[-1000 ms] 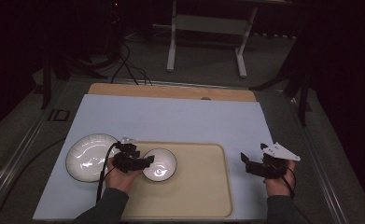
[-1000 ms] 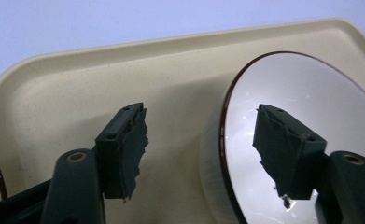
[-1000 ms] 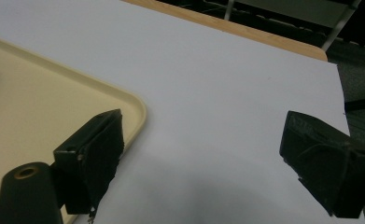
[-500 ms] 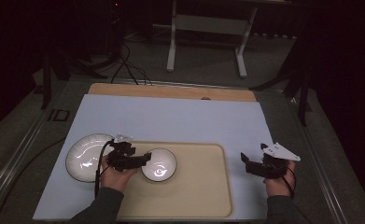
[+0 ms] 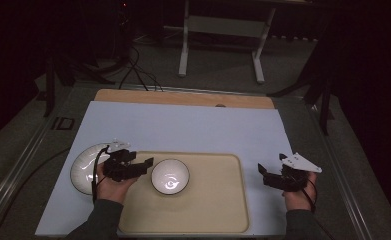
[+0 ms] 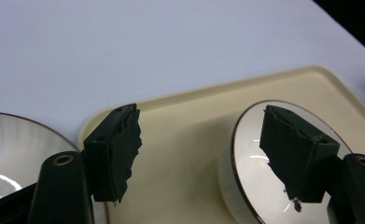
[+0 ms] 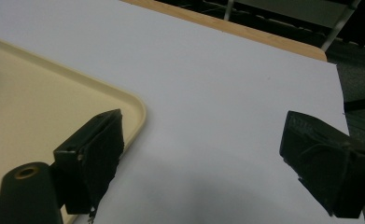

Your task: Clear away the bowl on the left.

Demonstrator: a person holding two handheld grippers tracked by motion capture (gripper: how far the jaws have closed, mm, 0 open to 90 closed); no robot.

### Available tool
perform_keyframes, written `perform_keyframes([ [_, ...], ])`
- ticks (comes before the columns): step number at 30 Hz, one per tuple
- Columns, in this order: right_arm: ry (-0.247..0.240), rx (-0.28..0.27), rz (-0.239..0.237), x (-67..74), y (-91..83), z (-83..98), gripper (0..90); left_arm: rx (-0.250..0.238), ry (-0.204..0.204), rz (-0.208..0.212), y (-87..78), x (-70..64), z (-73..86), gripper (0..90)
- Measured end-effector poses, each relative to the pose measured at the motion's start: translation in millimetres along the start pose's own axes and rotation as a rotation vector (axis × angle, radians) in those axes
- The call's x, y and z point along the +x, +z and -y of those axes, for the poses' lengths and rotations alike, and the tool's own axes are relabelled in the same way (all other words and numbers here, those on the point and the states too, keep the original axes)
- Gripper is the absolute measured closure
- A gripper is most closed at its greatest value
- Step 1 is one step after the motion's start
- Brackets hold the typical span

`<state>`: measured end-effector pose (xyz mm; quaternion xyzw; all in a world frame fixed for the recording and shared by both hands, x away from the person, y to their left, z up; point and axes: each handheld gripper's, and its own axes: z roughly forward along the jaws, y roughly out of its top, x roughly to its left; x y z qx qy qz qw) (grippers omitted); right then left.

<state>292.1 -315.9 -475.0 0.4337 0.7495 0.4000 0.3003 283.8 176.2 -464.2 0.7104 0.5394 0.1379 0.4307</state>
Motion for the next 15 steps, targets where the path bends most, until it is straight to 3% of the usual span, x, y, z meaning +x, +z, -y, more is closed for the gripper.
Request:
perform_keyframes([
  [7,0.0,0.0,-0.001,0.0,-0.2,0.0,13.2,-0.045,-0.005,-0.024,-16.0,12.3,-3.4,29.9],
  [15,-0.001,0.0,-0.001,0.1,0.0,0.0,13.2,-0.093,-0.009,-0.022,-33.0,27.6,-5.5,30.4],
])
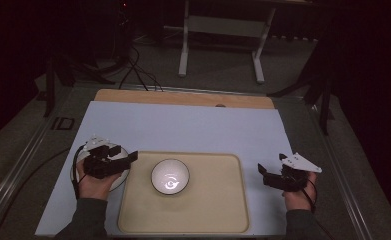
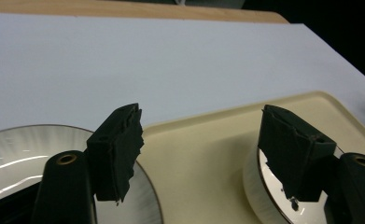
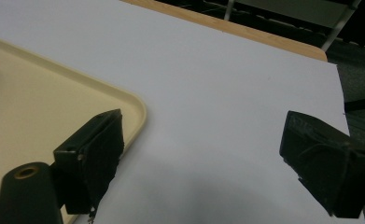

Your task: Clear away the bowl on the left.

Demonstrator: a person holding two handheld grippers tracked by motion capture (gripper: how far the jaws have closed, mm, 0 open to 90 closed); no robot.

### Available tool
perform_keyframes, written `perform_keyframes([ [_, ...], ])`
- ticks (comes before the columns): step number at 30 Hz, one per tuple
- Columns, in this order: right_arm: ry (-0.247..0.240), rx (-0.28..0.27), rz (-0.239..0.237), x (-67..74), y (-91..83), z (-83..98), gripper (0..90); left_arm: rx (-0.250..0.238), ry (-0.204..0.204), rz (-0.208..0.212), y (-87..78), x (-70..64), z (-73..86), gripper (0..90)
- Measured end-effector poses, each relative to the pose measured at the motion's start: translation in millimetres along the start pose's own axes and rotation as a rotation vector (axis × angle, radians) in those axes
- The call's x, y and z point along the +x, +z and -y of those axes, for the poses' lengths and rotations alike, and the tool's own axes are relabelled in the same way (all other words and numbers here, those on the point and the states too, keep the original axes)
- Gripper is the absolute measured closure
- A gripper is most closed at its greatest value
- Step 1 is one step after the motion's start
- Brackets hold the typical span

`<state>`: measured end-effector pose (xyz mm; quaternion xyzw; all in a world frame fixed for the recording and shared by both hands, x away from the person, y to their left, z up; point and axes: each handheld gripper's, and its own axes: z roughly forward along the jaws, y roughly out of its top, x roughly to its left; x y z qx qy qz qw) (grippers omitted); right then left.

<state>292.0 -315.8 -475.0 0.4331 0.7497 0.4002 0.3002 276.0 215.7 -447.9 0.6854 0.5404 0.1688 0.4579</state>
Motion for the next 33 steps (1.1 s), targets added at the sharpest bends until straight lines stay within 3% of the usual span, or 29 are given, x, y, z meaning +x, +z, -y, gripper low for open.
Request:
perform_keyframes([
  [14,0.002,-0.003,-0.001,-0.1,-0.4,0.0,13.2,-0.06,0.036,-0.136,-20.7,27.3,4.4,29.2],
  [16,0.002,-0.003,0.0,-0.2,-0.5,0.0,13.2,-0.071,0.056,-0.165,-24.2,32.6,6.2,29.1],
  [23,0.005,-0.006,0.003,-0.6,-1.2,0.0,13.2,-0.096,0.085,-0.206,-26.8,40.3,10.8,28.5],
  [29,0.004,-0.007,0.004,-0.5,-1.1,-0.1,13.2,-0.086,0.087,-0.239,-23.8,44.7,15.2,28.5],
  [33,0.007,-0.007,0.005,-0.5,-1.3,-0.1,13.2,-0.068,0.101,-0.292,-21.1,48.1,18.0,28.5],
])
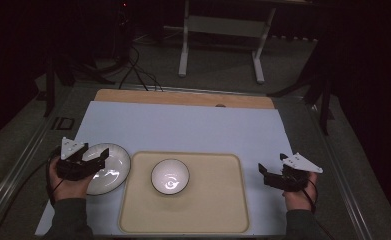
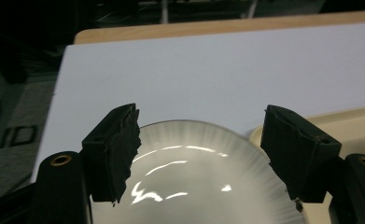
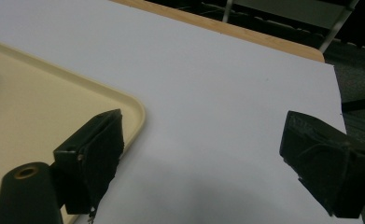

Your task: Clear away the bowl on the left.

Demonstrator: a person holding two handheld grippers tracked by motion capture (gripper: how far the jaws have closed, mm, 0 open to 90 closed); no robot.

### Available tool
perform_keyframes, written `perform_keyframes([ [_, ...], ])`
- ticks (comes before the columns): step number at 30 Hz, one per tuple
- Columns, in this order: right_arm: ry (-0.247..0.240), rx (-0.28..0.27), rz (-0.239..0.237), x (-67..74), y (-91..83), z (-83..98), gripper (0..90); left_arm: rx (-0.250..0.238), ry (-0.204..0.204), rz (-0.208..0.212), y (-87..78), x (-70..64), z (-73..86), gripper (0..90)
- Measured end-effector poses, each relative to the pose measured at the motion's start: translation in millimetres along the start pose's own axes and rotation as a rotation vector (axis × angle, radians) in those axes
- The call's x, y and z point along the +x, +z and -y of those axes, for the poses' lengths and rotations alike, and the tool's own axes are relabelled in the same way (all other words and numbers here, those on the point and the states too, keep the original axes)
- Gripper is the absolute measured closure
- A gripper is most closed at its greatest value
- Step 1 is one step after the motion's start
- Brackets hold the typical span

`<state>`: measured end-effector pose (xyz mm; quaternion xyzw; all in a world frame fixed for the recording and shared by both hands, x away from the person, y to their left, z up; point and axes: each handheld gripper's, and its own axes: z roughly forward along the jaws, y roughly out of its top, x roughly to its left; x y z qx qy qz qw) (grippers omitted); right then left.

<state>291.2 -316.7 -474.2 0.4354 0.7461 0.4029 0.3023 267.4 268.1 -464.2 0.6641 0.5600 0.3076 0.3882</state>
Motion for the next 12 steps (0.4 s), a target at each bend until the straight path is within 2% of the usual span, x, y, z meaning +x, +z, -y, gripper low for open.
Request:
perform_keyframes([
  [3,0.0,0.0,-0.001,-0.1,0.0,0.1,13.2,0.003,0.016,-0.032,3.1,0.1,1.4,28.5],
  [12,-0.002,0.001,0.001,0.1,0.2,0.1,13.2,0.001,0.015,-0.053,5.2,0.6,2.4,28.4],
])
